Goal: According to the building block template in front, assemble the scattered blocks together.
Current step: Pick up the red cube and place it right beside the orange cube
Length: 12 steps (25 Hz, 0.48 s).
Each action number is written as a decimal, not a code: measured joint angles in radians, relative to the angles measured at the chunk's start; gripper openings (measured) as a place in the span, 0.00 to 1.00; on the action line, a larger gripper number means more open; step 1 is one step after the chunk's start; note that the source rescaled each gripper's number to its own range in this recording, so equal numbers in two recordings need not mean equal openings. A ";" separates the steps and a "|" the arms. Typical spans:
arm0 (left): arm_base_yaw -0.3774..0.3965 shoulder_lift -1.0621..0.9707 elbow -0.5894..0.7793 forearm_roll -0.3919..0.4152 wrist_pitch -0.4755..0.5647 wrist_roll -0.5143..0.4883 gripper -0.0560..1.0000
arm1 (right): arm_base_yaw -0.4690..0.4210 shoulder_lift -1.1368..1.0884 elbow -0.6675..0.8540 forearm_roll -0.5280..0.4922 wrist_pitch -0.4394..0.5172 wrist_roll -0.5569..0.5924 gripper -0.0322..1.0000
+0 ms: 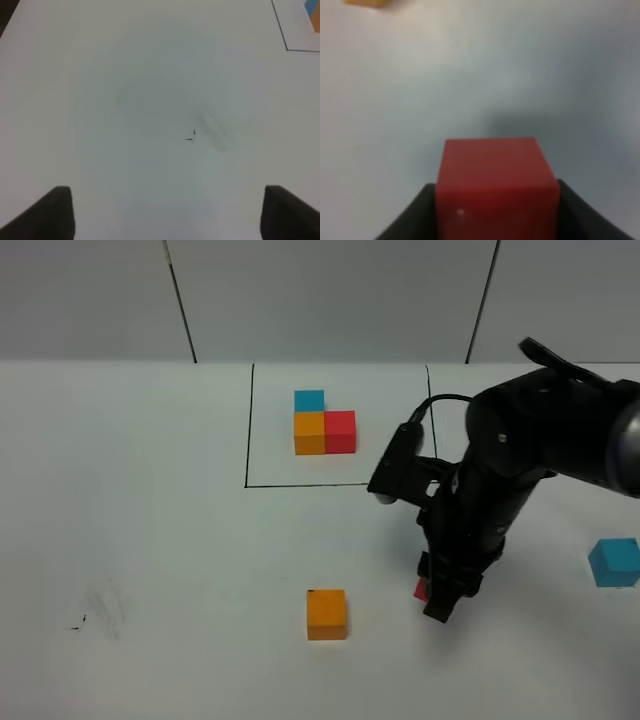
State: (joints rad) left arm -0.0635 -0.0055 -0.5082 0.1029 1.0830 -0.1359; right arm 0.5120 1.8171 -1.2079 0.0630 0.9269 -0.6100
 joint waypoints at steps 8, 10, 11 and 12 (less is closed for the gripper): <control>0.000 0.000 0.000 0.000 0.000 0.000 0.69 | 0.093 0.092 -0.080 -0.045 0.031 -0.161 0.25; 0.000 0.000 0.000 0.000 0.000 0.000 0.69 | 0.112 0.104 -0.082 -0.046 0.020 -0.188 0.25; 0.000 0.000 0.000 0.000 0.000 0.000 0.69 | 0.121 0.109 -0.083 -0.046 0.014 -0.193 0.25; 0.000 0.000 0.000 0.000 0.000 0.000 0.69 | 0.130 0.112 -0.083 -0.046 0.003 -0.194 0.25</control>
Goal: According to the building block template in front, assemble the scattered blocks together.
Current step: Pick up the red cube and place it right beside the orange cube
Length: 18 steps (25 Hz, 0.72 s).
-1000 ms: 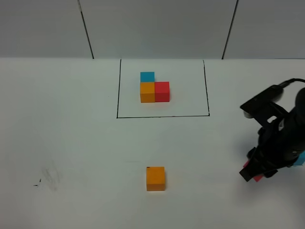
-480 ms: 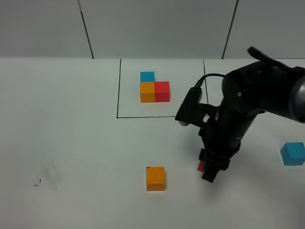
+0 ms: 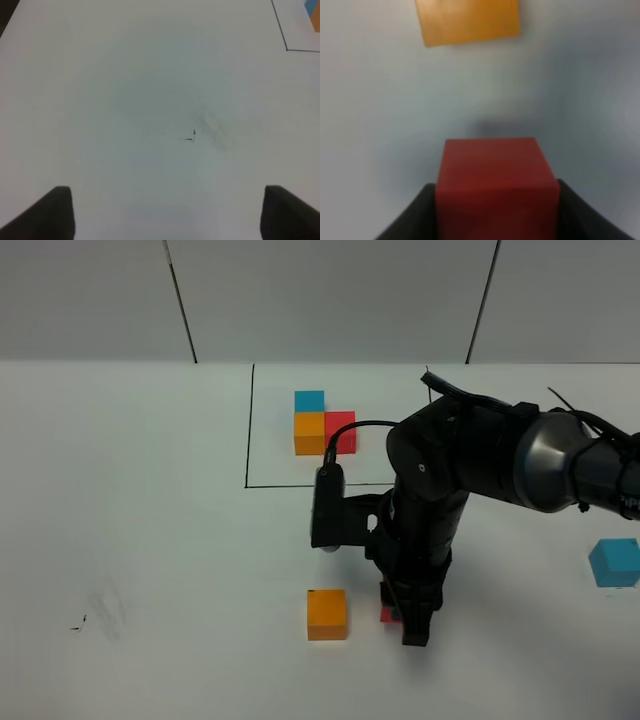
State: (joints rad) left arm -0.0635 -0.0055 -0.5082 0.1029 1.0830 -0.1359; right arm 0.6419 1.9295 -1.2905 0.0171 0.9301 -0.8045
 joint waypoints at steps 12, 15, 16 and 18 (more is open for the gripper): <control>0.000 0.000 0.000 0.000 0.000 0.000 0.69 | 0.039 0.016 -0.005 0.022 -0.076 -0.025 0.25; 0.000 0.000 0.000 0.000 0.000 0.000 0.69 | 0.039 0.016 -0.005 0.023 -0.083 -0.027 0.25; 0.000 0.000 0.000 0.000 0.000 0.000 0.69 | 0.039 0.016 -0.005 0.023 -0.083 -0.027 0.25; 0.000 0.000 0.000 0.000 0.000 0.000 0.69 | 0.039 0.016 -0.005 0.023 -0.083 -0.029 0.25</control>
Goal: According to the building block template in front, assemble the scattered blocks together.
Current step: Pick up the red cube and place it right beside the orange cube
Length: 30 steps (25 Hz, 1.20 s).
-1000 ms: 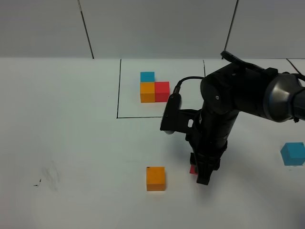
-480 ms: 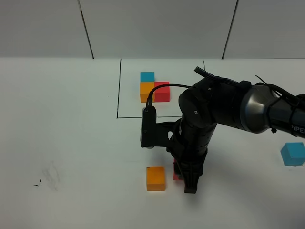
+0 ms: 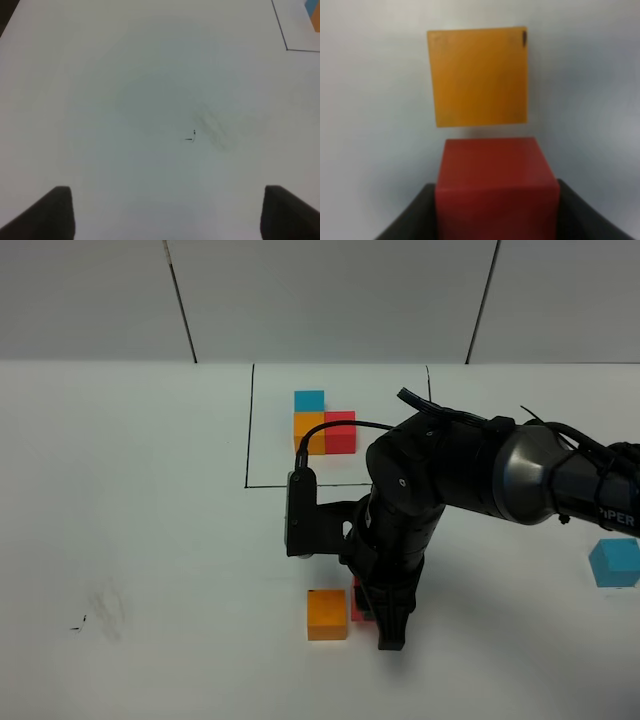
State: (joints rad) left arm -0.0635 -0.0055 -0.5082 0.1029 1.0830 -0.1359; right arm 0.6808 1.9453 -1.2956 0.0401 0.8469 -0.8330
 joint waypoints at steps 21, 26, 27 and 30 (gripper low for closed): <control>0.000 0.000 0.000 0.000 0.000 0.000 0.69 | 0.000 0.038 0.000 0.029 -0.022 -0.032 0.25; 0.000 0.000 0.000 0.000 0.000 0.000 0.69 | 0.000 0.054 0.000 0.029 -0.037 -0.032 0.25; 0.000 0.000 0.000 0.000 0.000 0.000 0.69 | 0.000 0.059 0.000 0.029 -0.040 -0.032 0.25; 0.000 0.000 0.000 0.000 0.000 0.000 0.69 | 0.000 0.070 0.000 0.029 -0.047 -0.040 0.25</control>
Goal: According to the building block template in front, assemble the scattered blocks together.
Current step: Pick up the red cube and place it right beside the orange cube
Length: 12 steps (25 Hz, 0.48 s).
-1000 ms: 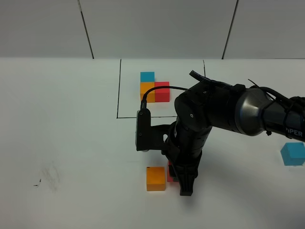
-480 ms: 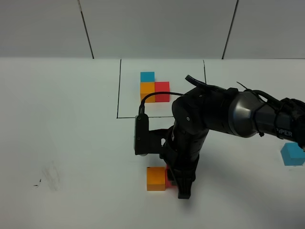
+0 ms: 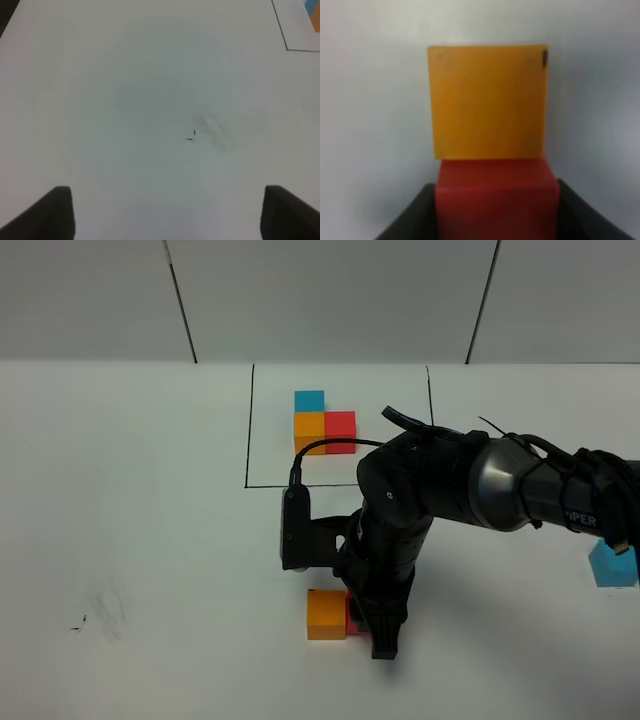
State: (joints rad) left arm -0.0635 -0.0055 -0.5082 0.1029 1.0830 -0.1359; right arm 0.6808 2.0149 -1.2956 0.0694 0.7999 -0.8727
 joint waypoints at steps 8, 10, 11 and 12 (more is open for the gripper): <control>0.000 0.000 0.000 0.000 0.000 0.000 0.69 | 0.000 0.020 0.000 0.000 -0.008 -0.010 0.25; 0.000 0.000 0.000 0.000 0.000 0.000 0.69 | 0.000 0.025 0.000 0.000 -0.008 -0.010 0.25; 0.000 0.000 0.000 0.000 0.000 0.000 0.69 | 0.000 0.025 0.000 0.000 -0.008 -0.010 0.25; 0.000 0.000 0.000 0.000 0.000 0.000 0.69 | 0.000 0.028 0.000 0.001 -0.008 -0.005 0.25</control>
State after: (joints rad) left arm -0.0635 -0.0055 -0.5082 0.1029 1.0830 -0.1359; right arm 0.6808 2.0429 -1.2957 0.0707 0.7918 -0.8780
